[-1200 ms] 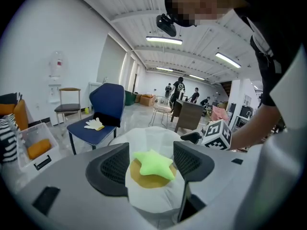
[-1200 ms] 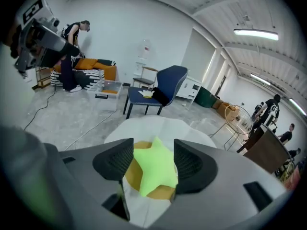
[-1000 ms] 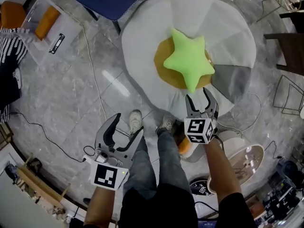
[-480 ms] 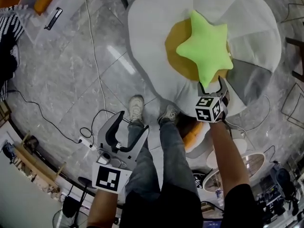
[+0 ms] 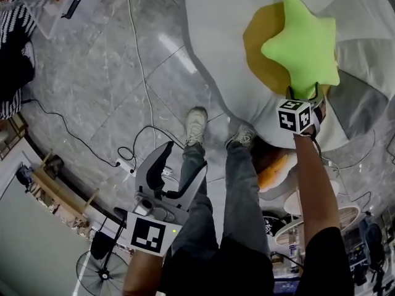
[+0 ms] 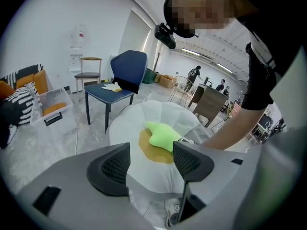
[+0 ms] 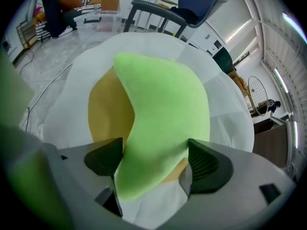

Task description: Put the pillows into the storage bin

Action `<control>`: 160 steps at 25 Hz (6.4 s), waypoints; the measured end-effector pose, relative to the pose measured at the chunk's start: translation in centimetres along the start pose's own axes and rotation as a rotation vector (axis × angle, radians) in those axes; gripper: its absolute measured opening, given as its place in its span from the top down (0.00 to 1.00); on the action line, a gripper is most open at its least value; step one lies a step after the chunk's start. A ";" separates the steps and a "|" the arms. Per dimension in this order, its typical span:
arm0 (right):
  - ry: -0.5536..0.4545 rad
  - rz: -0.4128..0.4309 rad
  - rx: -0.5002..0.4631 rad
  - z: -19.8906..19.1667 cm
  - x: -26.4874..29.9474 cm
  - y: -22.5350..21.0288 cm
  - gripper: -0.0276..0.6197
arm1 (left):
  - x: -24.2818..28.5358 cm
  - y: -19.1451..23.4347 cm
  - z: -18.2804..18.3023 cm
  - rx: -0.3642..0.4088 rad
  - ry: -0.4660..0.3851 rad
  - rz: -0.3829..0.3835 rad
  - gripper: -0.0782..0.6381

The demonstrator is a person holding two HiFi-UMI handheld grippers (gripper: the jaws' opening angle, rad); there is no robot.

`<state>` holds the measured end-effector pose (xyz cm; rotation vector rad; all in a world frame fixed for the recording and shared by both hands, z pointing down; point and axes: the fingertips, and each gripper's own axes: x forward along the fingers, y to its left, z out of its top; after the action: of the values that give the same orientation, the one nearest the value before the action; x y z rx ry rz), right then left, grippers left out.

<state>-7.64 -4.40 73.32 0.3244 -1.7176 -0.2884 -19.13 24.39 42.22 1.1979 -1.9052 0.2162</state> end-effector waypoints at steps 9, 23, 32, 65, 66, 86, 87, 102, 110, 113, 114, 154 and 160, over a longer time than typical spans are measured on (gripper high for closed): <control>0.083 -0.076 -0.055 -1.3 3.2 -0.6 0.28 | 1.0 -0.2 -2.1 -0.033 0.029 0.006 0.48; 0.021 0.074 0.078 -1.8 0.4 -4.1 0.50 | 1.2 -3.7 -0.9 -0.010 0.010 -0.060 0.49; -0.084 0.150 0.179 -4.3 -9.0 -4.1 0.55 | 1.0 -7.9 0.6 0.084 0.028 -0.203 0.49; 0.064 0.010 1.026 -30.5 -36.9 8.6 0.55 | -1.0 -25.6 -0.2 0.700 0.087 -0.795 0.50; 0.074 0.012 1.053 -31.3 -37.1 9.5 0.55 | -1.1 -26.2 -0.7 0.709 0.094 -0.811 0.50; 0.311 0.144 1.434 -43.1 -29.7 20.2 0.53 | 1.2 -31.4 -5.7 0.795 0.212 -0.873 0.50; 0.334 0.149 1.433 -43.6 -29.2 20.5 0.53 | 1.3 -31.6 -6.0 0.796 0.216 -0.875 0.50; 0.488 0.277 1.446 -45.9 -23.6 24.0 0.51 | 3.2 -32.5 -9.5 0.813 0.294 -0.877 0.51; 0.521 0.252 1.408 -47.8 -22.4 26.6 0.45 | 3.7 -31.3 -10.2 0.826 0.326 -0.846 0.51; 0.479 0.218 1.435 -47.1 -23.0 26.2 0.42 | 3.9 -31.1 -10.1 0.822 0.304 -0.859 0.51; 0.458 0.193 1.453 -46.8 -23.3 25.5 0.41 | 3.9 -31.2 -10.0 0.824 0.300 -0.861 0.51; -0.659 -0.284 1.141 -11.2 -59.8 -13.1 0.68 | -18.9 -19.3 21.7 0.632 -0.401 -0.622 0.60; -0.868 -0.285 1.031 -4.3 -68.2 -15.8 0.82 | -24.9 -16.8 26.1 0.594 -0.539 -0.554 0.67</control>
<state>8.32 6.35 5.87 1.3523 -2.5788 0.3534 -16.01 17.81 3.06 2.3241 -1.9058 0.1712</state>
